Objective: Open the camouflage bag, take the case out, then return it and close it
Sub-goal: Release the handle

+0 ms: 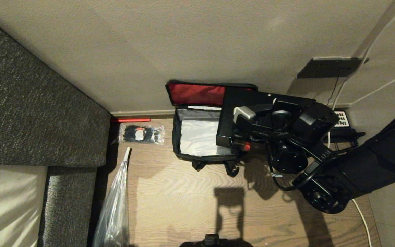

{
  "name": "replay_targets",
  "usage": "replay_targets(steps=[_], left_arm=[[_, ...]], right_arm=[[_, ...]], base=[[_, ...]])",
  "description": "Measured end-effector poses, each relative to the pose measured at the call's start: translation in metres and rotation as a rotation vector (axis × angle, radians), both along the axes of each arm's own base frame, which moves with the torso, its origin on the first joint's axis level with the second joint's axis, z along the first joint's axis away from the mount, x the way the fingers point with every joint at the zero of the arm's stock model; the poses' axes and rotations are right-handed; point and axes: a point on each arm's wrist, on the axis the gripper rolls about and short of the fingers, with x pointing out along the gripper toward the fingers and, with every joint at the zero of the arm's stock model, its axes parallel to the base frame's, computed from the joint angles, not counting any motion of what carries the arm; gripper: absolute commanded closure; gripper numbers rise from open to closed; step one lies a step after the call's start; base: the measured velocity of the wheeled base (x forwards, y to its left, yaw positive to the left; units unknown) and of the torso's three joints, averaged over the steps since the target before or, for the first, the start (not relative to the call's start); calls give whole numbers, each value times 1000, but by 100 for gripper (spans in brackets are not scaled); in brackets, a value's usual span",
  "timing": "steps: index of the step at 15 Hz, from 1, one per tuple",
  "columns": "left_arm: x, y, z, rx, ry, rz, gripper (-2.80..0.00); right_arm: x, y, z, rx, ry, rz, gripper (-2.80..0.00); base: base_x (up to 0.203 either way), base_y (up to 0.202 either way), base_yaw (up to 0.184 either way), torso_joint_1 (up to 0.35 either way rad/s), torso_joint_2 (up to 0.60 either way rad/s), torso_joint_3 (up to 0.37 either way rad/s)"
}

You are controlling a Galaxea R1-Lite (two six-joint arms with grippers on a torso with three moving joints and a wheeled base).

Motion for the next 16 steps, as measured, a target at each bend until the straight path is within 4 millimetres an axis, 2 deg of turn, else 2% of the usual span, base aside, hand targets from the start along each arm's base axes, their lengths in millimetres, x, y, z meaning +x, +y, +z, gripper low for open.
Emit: replay_targets(steps=[8, 16], left_arm=[[0, 0, 0, 0, 0, 0, 0], [0, 0, 0, 0, 0, -1, 0]], right_arm=[[-3, -40, 0, 12, 19, -80, 0], [-5, -110, -14, -3, 84, -275, 0]], base=[[0, 0, 0, 0, 0, 0], [0, 0, 0, 0, 0, 0]])
